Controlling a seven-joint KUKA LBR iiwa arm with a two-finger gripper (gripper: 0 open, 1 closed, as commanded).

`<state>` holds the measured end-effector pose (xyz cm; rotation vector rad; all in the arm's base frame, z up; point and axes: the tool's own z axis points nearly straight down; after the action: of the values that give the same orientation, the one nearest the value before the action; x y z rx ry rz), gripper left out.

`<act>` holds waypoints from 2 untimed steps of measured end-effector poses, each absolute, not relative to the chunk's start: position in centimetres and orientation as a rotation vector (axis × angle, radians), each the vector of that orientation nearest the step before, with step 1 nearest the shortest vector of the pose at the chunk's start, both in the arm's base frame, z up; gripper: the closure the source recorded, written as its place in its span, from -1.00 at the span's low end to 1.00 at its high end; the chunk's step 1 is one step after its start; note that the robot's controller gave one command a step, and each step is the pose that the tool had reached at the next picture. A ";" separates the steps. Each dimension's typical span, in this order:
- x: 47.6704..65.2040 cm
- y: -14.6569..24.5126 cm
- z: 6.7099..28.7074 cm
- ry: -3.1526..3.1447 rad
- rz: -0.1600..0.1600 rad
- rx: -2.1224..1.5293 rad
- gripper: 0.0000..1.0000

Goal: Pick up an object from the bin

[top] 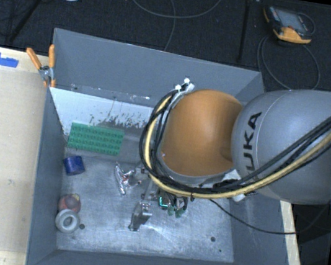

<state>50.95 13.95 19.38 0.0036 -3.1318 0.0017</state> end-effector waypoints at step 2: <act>58.2 11.3 7.5 -3.131 0.002 -0.203 -1.00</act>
Offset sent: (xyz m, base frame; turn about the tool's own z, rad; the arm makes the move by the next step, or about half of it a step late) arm 0.0521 -0.0141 -0.0405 0.0525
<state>58.17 11.31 7.53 -0.2026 -3.1307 0.0017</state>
